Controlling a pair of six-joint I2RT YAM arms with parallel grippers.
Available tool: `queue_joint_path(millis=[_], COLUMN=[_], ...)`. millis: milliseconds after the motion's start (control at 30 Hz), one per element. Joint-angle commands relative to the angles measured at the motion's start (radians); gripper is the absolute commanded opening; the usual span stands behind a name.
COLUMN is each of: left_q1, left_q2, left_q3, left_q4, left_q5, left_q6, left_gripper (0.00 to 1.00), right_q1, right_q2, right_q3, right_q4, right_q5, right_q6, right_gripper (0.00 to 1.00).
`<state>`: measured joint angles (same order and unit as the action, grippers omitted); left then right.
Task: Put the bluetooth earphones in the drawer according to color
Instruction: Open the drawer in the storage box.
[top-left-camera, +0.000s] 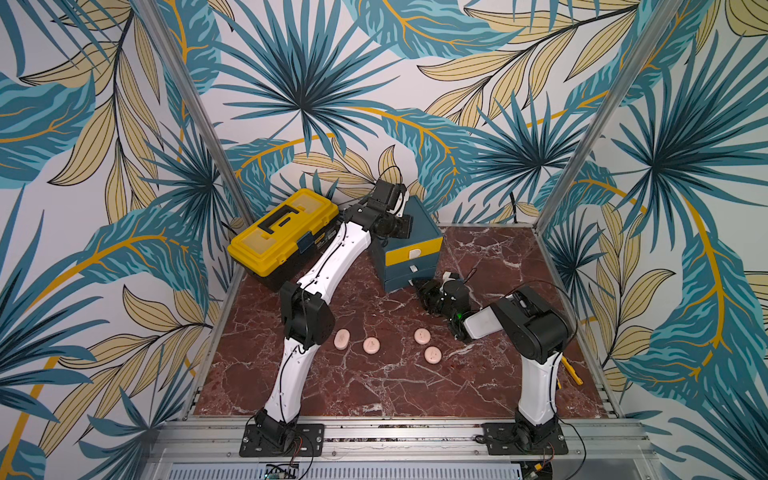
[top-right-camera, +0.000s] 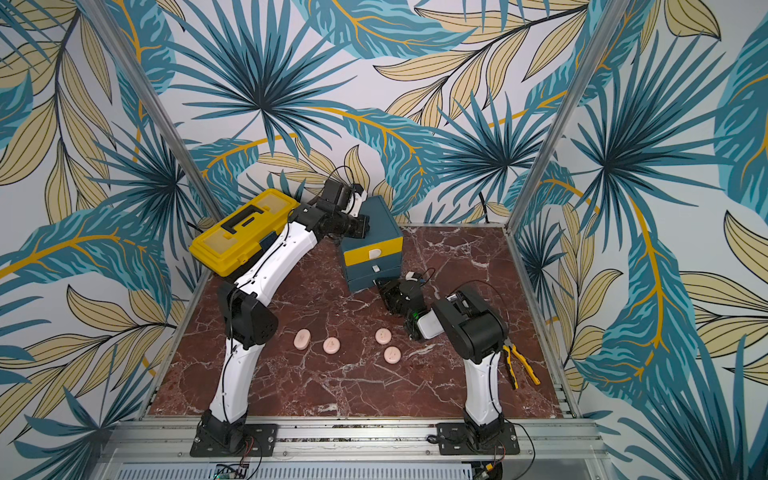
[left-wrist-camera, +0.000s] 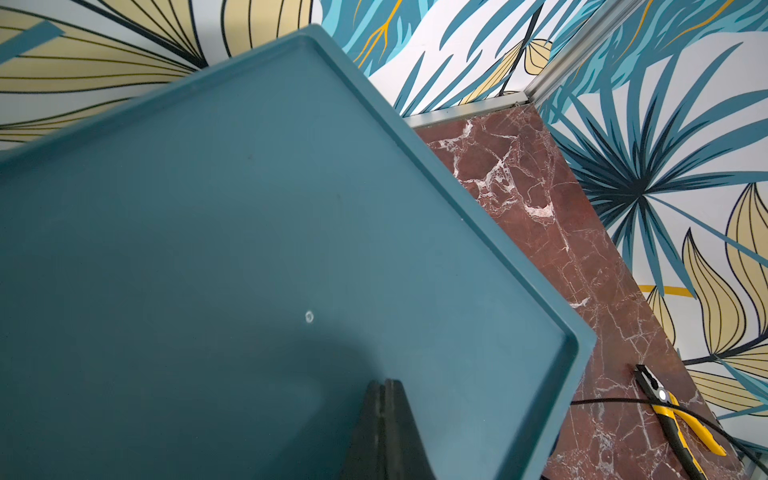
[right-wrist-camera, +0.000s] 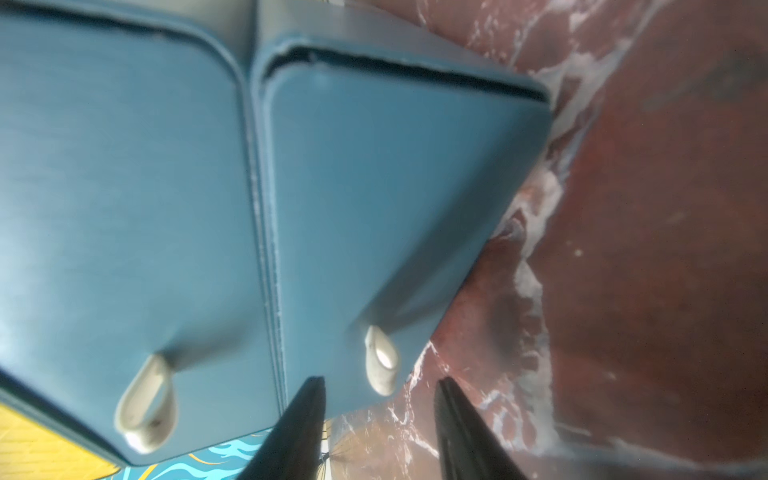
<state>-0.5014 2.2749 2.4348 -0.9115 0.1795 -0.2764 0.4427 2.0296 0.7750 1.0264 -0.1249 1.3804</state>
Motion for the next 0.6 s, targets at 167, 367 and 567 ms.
queue_joint_path(millis=[167, 367, 567], left_q1=[-0.007, -0.007, -0.007], left_q2=[0.051, 0.049, 0.051], left_q3=[-0.068, -0.07, -0.072], left_q4=[-0.187, -0.188, -0.186], left_q5=[-0.008, -0.008, -0.002], left_q6=[0.012, 0.013, 0.013], left_gripper=[0.0, 0.0, 0.0], right_q1=[-0.004, -0.003, -0.003], right_q2=[0.04, 0.061, 0.071], right_q3=[0.053, 0.076, 0.083], right_q4=[0.013, 0.002, -0.004], right_q5=[-0.016, -0.018, -0.012], right_q6=[0.022, 0.028, 0.03], right_gripper=[0.43, 0.37, 0.3])
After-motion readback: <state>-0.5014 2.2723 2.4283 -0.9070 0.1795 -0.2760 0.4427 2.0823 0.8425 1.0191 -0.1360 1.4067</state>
